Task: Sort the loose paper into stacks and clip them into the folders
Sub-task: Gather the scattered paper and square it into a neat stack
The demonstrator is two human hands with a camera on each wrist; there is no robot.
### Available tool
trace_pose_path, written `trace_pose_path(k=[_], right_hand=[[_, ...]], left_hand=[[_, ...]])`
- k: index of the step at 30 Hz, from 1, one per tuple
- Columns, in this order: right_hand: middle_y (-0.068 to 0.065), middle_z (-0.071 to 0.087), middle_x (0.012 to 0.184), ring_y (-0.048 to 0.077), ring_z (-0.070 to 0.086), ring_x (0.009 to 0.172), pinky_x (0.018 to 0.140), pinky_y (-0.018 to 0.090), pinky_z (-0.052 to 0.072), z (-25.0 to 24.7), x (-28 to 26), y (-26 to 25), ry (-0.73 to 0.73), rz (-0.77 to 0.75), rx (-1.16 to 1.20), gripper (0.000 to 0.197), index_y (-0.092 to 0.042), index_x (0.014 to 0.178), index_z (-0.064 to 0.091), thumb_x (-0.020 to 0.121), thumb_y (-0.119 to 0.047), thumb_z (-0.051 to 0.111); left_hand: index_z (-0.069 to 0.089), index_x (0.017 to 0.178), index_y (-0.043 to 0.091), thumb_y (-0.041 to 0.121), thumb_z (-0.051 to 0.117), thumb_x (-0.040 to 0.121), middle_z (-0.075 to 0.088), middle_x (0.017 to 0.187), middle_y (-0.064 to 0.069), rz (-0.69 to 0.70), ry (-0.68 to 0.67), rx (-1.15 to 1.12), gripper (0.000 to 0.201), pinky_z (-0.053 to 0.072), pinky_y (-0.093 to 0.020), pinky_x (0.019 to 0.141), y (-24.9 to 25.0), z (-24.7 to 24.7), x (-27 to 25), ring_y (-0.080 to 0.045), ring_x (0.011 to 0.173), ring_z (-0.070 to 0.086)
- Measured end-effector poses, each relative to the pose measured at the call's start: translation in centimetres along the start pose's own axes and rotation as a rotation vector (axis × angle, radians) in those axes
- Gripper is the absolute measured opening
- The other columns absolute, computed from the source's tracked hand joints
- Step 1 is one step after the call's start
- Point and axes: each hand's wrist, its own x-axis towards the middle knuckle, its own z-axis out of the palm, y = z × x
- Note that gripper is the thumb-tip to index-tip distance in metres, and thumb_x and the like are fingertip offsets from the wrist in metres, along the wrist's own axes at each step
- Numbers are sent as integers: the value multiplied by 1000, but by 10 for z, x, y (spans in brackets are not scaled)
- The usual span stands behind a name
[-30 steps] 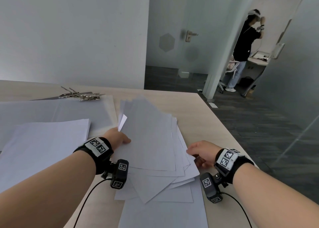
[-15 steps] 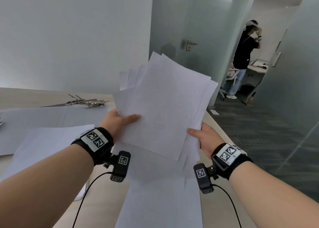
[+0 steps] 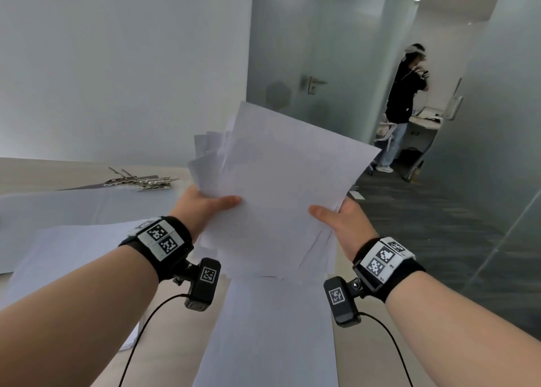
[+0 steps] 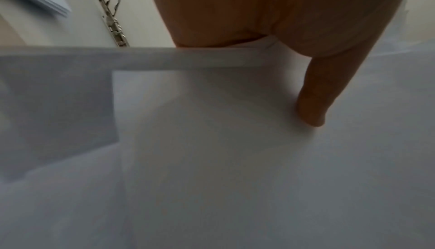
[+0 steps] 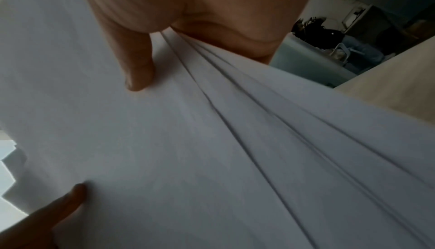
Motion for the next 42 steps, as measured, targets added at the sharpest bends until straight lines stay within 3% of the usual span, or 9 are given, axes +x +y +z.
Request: trace_pose_path(k=[6,10,15,20,25,31,34,38,42], right_hand=[[3,74,116,21,70,109,100,44,52,-3,6,8,-7,40,19,37,-14,121,65,86,-13,75],[3,76,112,21,71,107,91,34,54,5,7,0,29,11,97,24,-16,112,70,88,-12,72],[8,74,115,27,70,108,98,48,52,5,-5,19,-33,99,96,64,-13,118,68,64,-40,87],[8,77,104,25,73,101,101,50,51,8,-8,33,37,155,47,23,-11,104,75,82,-17,79],[11,76,108,27,71,105,98,43,53,9,-2,15,60,86,104,25,-8,110,74,85,-14,75],[3,77,107,20,72,104,99,39,52,2,-16,28,-9,144,9,37,-10,111,72,79,-25,82],[2,77,104,18,72,101,93,31,55,9,-17,38,29,181,-28,53,-8,111,70,69,-36,88],[4,74,110,19,71,104,98,41,53,12,-8,39,96,189,-46,91,-9,117,65,47,-61,93],[3,78,97,17,74,95,93,37,55,4,-17,35,76,160,-8,43,-9,102,71,70,-33,88]], left_hand=[[71,102,4,11,85,58,75,99,-15,36,22,-150,46,58,-42,78,4,0,3,-32,87,73],[67,110,7,9,75,72,76,98,-8,88,-35,-179,39,58,-31,71,12,2,6,-24,88,73],[62,120,10,19,87,59,74,110,-11,9,-44,-15,66,58,-30,71,-18,-12,-2,-29,99,71],[67,108,12,11,82,63,76,101,-11,-19,26,-8,47,59,-34,69,-35,-4,-6,-34,92,71],[66,112,13,12,79,69,75,104,-9,46,20,-31,45,57,-33,72,-18,3,1,-25,90,73],[62,120,16,35,86,54,74,111,-5,21,-9,61,73,55,-40,86,-31,-3,-8,-25,101,71],[64,117,17,32,86,55,75,109,-4,1,-21,61,68,55,-40,87,-35,6,-11,-24,99,72],[61,120,14,19,81,66,74,110,-7,14,-27,36,58,56,-40,83,-25,16,-7,-28,101,71],[53,131,21,14,78,71,70,119,-4,61,-42,46,65,54,-43,89,-23,12,-11,-24,108,68]])
